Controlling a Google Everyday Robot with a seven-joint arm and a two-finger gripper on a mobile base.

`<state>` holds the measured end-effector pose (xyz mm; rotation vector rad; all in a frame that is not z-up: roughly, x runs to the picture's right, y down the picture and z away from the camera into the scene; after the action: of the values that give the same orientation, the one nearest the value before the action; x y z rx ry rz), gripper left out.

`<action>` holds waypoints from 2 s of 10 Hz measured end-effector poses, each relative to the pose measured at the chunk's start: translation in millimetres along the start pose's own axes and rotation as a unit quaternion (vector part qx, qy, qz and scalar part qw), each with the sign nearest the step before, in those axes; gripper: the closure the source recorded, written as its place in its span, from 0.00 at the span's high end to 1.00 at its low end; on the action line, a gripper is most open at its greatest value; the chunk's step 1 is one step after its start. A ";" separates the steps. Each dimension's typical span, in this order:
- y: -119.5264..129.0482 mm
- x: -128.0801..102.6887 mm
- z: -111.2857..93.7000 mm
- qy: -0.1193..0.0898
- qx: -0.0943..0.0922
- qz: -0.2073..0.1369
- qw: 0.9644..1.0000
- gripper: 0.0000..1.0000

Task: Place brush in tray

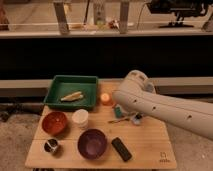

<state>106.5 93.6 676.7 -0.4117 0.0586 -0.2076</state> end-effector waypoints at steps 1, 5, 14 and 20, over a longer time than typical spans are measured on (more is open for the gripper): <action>-4.1 -3.6 -7.2 0.003 0.008 -0.006 1.000 0.00; -22.7 -38.6 -26.9 -0.001 0.022 -0.060 0.998 0.00; -78.9 -84.8 -29.7 -0.070 0.031 -0.154 0.985 0.00; -106.9 -114.0 -39.6 -0.100 0.041 -0.209 0.972 0.00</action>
<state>-28.9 6.6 685.2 -0.3580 -0.2362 -0.5811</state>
